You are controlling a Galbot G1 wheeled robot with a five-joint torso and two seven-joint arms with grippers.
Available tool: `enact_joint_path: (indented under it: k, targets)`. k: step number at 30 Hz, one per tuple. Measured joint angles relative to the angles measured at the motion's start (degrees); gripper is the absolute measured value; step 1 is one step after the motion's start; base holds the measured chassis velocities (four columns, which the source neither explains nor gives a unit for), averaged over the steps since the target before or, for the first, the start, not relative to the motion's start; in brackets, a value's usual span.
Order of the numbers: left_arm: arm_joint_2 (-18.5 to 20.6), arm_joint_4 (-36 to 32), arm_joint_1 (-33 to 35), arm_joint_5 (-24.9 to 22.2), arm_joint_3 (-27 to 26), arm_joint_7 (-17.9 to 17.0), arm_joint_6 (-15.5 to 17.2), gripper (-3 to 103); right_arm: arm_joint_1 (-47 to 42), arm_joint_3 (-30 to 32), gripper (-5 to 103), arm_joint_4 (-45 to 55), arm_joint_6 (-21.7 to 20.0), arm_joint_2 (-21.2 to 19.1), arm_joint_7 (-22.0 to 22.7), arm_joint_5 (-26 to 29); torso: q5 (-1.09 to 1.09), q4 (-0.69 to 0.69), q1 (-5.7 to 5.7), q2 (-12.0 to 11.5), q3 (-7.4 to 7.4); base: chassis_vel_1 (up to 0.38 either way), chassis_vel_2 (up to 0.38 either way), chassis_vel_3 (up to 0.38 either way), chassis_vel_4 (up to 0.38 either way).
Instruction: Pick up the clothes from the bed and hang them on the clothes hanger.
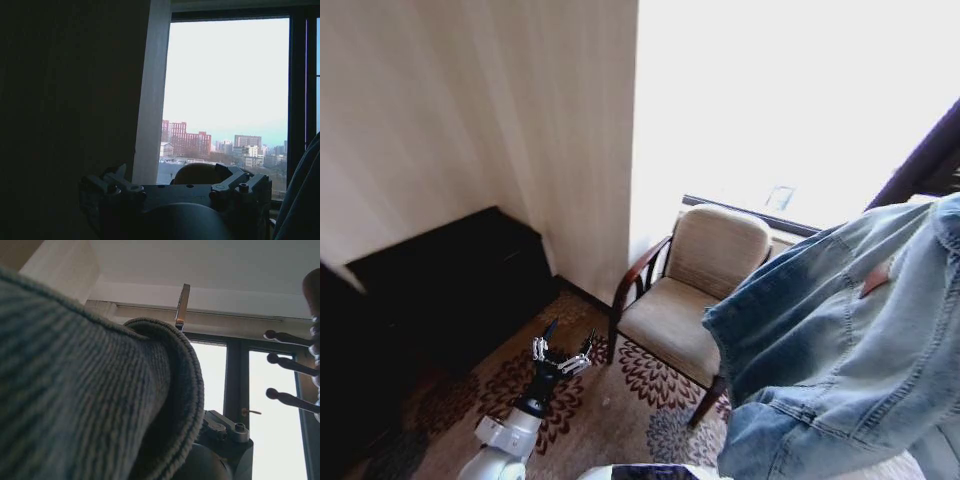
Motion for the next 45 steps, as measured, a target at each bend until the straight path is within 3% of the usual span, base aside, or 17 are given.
enact_joint_path:
  k: [29, 33, 34, 39, 45]
  targets:
    - [0.2, -0.5, -0.3, -1.4, 0.4, -0.4, -0.4, 100, -0.1, 0.8, 19, 0.0, -1.1, 0.3, 0.6, -0.3, -0.01, -0.01, 0.0, 0.0, 0.0, -0.124, -0.125, -0.123, -0.123]
    - [3.3, -0.6, -3.3, -7.4, 0.4, -3.0, 1.1, 100, -0.2, 0.0, 19, 0.0, -1.1, 0.8, 0.5, -0.5, 0.0, -0.04, 0.0, 0.0, -0.01, -0.107, -0.101, -0.112, -0.103]
    - [3.3, -0.6, -3.3, -7.4, 0.4, -3.0, 1.1, 100, -0.2, 0.0, 19, 0.0, -1.1, 0.8, 0.5, -0.5, 0.0, -0.04, 0.0, 0.0, -0.01, -0.063, -0.079, -0.106, -0.094]
    - [10.6, 4.8, -12.4, -10.1, 0.3, -9.8, 2.6, 100, 0.7, -4.5, 19, 0.0, -1.3, -0.2, 0.4, -1.3, -0.01, -0.02, -0.01, 0.0, 0.0, -0.019, -0.029, -0.018, -0.014]
    - [14.2, 8.4, -17.0, -14.1, -0.5, -12.2, 3.6, 100, 1.2, -7.0, 19, 0.0, -1.8, -0.8, 0.2, -1.5, -0.02, 0.01, 0.01, 0.0, 0.01, 0.0, 0.0, 0.0, 0.0]
